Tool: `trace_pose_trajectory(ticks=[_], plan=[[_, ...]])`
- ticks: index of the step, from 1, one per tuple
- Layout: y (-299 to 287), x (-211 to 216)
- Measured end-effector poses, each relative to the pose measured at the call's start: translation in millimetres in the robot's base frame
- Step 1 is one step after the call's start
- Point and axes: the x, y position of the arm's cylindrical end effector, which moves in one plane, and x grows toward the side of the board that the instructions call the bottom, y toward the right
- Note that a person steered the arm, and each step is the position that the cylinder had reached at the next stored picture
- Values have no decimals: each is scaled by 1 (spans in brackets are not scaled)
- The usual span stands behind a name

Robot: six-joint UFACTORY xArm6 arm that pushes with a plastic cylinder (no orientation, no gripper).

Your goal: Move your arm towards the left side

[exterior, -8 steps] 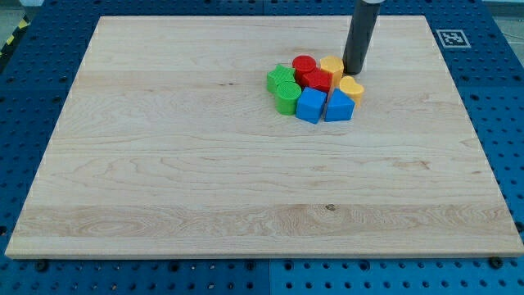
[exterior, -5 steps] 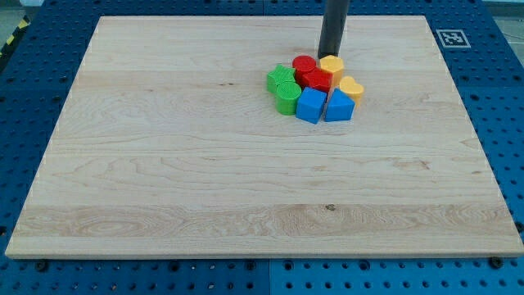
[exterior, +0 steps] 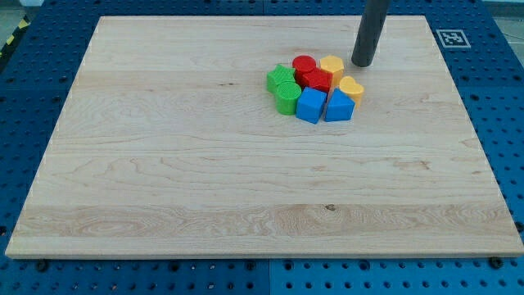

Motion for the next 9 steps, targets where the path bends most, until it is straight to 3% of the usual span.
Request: trace_pose_trajectory(ticks=[6,9], plan=[[-175,-44],[-154,-38]])
